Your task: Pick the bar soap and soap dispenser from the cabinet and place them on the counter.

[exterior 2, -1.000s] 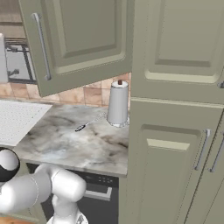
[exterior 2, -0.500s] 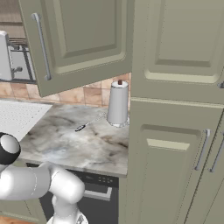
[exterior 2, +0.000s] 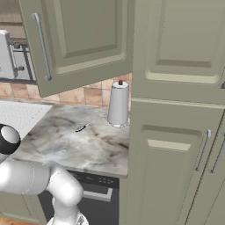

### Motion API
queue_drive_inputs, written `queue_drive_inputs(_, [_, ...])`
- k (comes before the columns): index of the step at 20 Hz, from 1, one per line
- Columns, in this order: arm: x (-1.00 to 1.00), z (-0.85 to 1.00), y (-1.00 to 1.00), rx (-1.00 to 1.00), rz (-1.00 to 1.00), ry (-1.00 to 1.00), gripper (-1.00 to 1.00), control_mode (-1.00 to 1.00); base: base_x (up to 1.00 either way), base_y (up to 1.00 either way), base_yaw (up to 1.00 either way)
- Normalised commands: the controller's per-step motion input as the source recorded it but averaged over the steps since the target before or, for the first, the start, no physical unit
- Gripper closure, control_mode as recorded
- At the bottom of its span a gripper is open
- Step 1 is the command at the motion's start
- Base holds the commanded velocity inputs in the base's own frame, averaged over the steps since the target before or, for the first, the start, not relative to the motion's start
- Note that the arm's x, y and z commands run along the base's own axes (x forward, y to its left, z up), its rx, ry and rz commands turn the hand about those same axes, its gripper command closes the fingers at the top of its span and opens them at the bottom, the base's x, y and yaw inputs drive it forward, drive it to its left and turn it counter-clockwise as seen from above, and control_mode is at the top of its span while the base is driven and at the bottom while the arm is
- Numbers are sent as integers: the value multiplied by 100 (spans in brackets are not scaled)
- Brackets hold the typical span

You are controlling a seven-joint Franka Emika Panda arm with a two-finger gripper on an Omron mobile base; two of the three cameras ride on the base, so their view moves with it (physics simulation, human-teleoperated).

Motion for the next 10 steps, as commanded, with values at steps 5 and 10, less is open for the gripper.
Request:
queue_drive_inputs(5, [0,2,-14,0,-5,0,-100,-100,0,0,0])
queue_drive_inputs(10, [0,0,-27,0,0,0,-100,-100,0,0,0])
